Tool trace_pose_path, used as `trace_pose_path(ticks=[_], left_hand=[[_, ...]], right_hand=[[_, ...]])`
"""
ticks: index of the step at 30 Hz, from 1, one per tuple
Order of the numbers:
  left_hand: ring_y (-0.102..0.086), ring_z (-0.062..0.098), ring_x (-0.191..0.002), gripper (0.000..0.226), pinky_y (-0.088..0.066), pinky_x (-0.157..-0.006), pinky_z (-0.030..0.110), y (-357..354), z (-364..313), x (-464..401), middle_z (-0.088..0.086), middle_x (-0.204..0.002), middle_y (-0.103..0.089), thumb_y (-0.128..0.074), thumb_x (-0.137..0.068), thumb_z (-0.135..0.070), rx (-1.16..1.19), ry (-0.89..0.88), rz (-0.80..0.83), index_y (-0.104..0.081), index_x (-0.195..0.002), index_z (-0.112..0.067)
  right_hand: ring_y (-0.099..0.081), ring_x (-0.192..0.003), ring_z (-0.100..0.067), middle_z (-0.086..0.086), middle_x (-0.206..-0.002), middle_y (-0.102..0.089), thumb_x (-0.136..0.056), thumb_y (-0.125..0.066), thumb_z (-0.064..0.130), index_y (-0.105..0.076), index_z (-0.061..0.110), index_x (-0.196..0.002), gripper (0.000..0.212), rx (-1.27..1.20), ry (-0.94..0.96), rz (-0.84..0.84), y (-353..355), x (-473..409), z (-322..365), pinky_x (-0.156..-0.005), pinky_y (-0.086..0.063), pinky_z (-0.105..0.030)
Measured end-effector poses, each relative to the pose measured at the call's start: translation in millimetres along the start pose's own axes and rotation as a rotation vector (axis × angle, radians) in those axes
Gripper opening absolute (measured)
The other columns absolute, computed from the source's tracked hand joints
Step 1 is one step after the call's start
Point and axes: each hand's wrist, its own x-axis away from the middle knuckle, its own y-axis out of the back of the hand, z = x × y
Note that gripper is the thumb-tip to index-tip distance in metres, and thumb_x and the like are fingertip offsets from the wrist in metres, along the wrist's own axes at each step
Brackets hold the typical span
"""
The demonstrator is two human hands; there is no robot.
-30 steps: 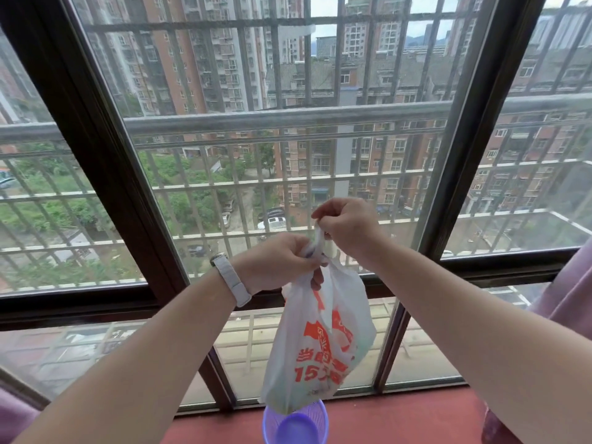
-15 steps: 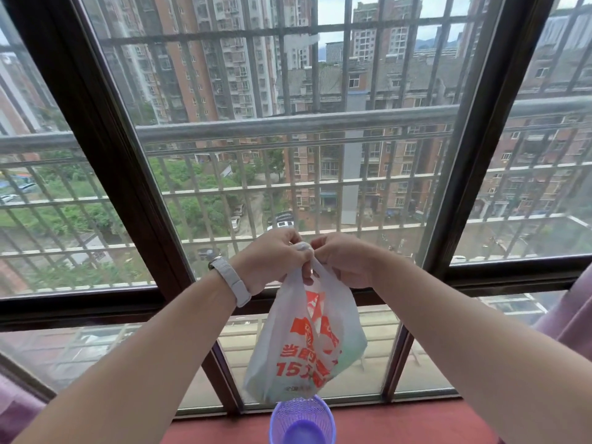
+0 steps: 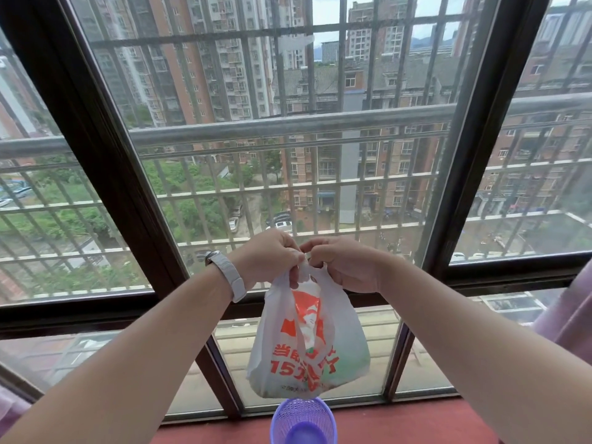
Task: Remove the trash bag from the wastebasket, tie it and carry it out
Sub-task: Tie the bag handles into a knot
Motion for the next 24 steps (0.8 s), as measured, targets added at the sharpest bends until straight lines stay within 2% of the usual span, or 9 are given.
trace_pose_path(ticks=[2,5,8,10,12,14,16,19,24], left_hand=[[-0.070,0.021,-0.057,0.017,-0.053,-0.050,0.026,0,0,-2,0.007,-0.058,-0.070,-0.057,-0.089,-0.012,0.041,0.020,-0.004,-0.069,-0.079,-0.006],[-0.069,0.021,-0.057,0.018,-0.057,-0.054,0.030,0,0,-4,0.007,-0.062,-0.072,-0.056,-0.092,-0.012,0.103,0.056,0.023,-0.068,-0.084,-0.001],[-0.067,0.021,-0.056,0.015,-0.060,-0.057,0.033,2,1,-4,0.011,-0.066,-0.072,-0.055,-0.093,-0.008,0.265,0.098,0.032,-0.064,-0.089,0.002],[-0.067,0.025,-0.058,0.011,-0.061,-0.059,0.036,4,3,-4,0.015,-0.072,-0.069,-0.058,-0.092,-0.007,0.351,0.130,-0.002,-0.063,-0.092,0.003],[-0.067,0.027,-0.061,0.010,-0.061,-0.058,0.036,6,5,-5,0.017,-0.077,-0.066,-0.059,-0.091,-0.005,0.420,0.145,-0.025,-0.063,-0.093,0.003],[-0.067,0.029,-0.066,0.014,-0.061,-0.062,0.038,7,8,-7,0.019,-0.081,-0.067,-0.057,-0.092,-0.005,0.477,0.147,-0.032,-0.065,-0.096,0.006],[-0.068,0.029,-0.070,0.020,-0.061,-0.068,0.040,8,10,-9,0.021,-0.088,-0.069,-0.056,-0.092,-0.006,0.542,0.155,-0.015,-0.065,-0.102,0.008],[-0.070,0.027,-0.072,0.019,-0.061,-0.071,0.040,9,16,-13,0.020,-0.091,-0.071,-0.055,-0.093,-0.006,0.648,0.149,0.008,-0.066,-0.101,0.007],[-0.073,0.028,-0.080,0.020,-0.060,-0.066,0.035,16,24,-15,0.021,-0.092,-0.073,-0.056,-0.092,-0.005,0.764,0.100,0.053,-0.066,-0.104,0.008]], right_hand=[[-0.052,-0.087,-0.033,-0.020,-0.098,-0.058,-0.079,-0.050,-0.002,-0.062,0.007,-0.104,0.029,-0.019,0.018,0.076,1,1,0,-0.082,-0.041,-0.046],[-0.059,-0.081,-0.025,-0.013,-0.091,-0.065,-0.077,-0.056,-0.004,-0.060,0.006,-0.107,0.031,-0.028,0.037,0.121,3,3,-2,-0.079,-0.046,-0.039],[-0.060,-0.085,-0.025,-0.010,-0.094,-0.067,-0.079,-0.060,-0.006,-0.061,0.009,-0.114,0.038,0.120,0.091,-0.039,0,2,-7,-0.081,-0.047,-0.041],[-0.062,-0.084,-0.019,-0.002,-0.099,-0.066,-0.080,-0.065,0.006,-0.060,0.015,-0.115,0.037,0.372,0.219,-0.226,-6,1,-14,-0.078,-0.053,-0.035],[-0.061,-0.094,-0.013,0.006,-0.108,-0.063,-0.080,-0.069,0.021,-0.057,0.025,-0.118,0.040,0.686,0.373,-0.396,-10,3,-25,-0.084,-0.055,-0.035],[-0.056,-0.103,-0.013,0.007,-0.120,-0.059,-0.079,-0.071,0.023,-0.051,0.030,-0.123,0.049,0.902,0.479,-0.452,-12,3,-34,-0.088,-0.050,-0.033],[-0.057,-0.104,-0.017,0.005,-0.124,-0.059,-0.081,-0.072,0.026,-0.052,0.029,-0.124,0.048,0.983,0.575,-0.524,-15,0,-38,-0.081,-0.047,-0.030],[-0.062,-0.099,-0.020,0.002,-0.118,-0.067,-0.085,-0.069,0.028,-0.059,0.024,-0.123,0.039,1.056,0.718,-0.659,-21,-6,-38,-0.074,-0.042,-0.025],[-0.067,-0.092,-0.020,0.002,-0.108,-0.073,-0.084,-0.072,0.015,-0.066,0.026,-0.121,0.039,1.020,0.773,-0.713,-21,-9,-37,-0.070,-0.046,-0.023]])
